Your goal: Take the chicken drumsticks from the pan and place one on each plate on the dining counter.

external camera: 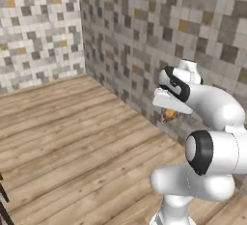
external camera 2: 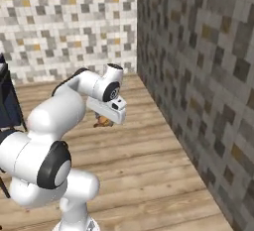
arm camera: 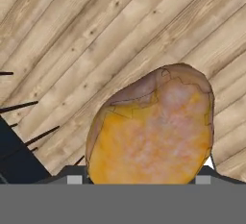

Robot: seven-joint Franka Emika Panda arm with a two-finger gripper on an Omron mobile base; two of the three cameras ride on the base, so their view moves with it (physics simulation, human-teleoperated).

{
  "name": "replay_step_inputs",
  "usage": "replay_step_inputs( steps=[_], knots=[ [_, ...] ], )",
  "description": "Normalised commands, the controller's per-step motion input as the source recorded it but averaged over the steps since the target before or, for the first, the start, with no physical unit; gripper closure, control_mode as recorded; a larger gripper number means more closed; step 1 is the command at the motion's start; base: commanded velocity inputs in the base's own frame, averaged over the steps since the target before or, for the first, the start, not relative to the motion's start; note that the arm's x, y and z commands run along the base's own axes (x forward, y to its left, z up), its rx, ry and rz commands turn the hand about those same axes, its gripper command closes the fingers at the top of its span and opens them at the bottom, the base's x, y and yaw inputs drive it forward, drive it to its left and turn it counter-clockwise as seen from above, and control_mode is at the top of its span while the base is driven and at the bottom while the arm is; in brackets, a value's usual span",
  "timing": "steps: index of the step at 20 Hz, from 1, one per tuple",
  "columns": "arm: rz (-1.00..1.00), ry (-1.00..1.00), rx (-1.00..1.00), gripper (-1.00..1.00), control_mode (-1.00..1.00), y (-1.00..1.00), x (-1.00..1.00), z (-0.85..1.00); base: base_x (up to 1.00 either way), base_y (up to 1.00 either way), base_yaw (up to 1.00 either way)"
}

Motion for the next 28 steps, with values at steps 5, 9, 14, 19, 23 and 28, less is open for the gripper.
replay_step_inputs(
  steps=[5,9,14,19,23,28],
  knots=[
    [0.00,0.00,0.00,1.00,1.00,0.00,0.00,0.00,1.00,0.06,0.36],
    [0.00,0.00,0.00,1.00,1.00,0.00,0.00,0.00,1.00,0.00,0.32],
    [0.00,0.00,0.00,1.00,1.00,0.00,0.00,0.00,1.00,0.00,0.30],
    [0.00,0.00,0.00,1.00,1.00,0.00,0.00,0.00,1.00,0.00,0.31],
    [0.00,0.00,0.00,1.00,1.00,0.00,0.00,0.00,1.00,0.00,0.32],
    [0.00,0.00,0.00,1.00,1.00,0.00,0.00,0.00,1.00,0.00,0.42]
  ],
)
